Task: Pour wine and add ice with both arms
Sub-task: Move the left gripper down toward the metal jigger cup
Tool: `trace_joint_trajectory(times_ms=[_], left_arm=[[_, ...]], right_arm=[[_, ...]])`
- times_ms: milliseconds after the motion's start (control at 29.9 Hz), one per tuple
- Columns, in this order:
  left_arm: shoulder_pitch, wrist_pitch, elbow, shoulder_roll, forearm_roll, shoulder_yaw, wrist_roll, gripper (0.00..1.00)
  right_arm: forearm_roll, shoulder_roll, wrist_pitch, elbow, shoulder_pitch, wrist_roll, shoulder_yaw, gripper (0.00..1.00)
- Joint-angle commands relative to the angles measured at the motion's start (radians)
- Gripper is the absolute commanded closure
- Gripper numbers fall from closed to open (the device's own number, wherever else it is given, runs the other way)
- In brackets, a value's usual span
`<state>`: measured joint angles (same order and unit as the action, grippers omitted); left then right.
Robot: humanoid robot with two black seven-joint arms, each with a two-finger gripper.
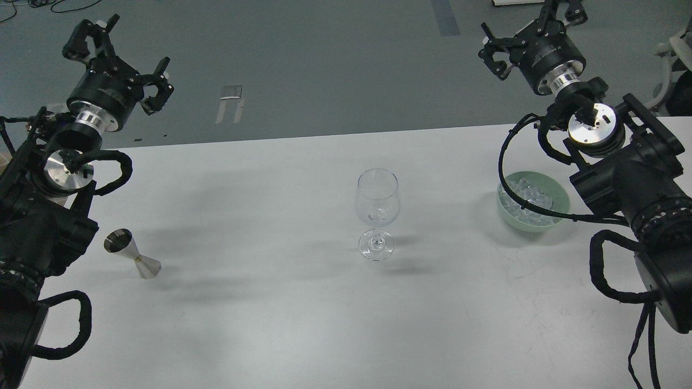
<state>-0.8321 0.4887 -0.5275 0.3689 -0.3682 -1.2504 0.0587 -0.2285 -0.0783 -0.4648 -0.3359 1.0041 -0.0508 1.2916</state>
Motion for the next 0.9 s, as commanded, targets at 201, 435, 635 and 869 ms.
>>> trace_joint_trajectory(times_ms=[201, 435, 635, 869], left_arm=[[0.013, 0.0, 0.0, -0.013, 0.011, 0.002, -0.016, 0.02], [0.014, 0.0, -0.037, 0.008, 0.012, 0.003, -0.019, 0.02], [0.034, 0.0, -0.092, 0.07, 0.012, 0.005, -0.062, 0.02], [0.209, 0.0, -0.345, 0.145, 0.034, -0.007, -0.092, 0.02]], right_arm=[[0.0, 0.002, 0.0, -0.002, -0.007, -0.004, -0.002, 0.0], [0.0, 0.0, 0.0, -0.003, -0.009, -0.003, -0.002, 0.0], [0.0, -0.003, 0.0, -0.005, -0.01, -0.003, -0.002, 0.0], [0.0, -0.003, -0.002, -0.005, -0.021, -0.004, -0.002, 0.0]])
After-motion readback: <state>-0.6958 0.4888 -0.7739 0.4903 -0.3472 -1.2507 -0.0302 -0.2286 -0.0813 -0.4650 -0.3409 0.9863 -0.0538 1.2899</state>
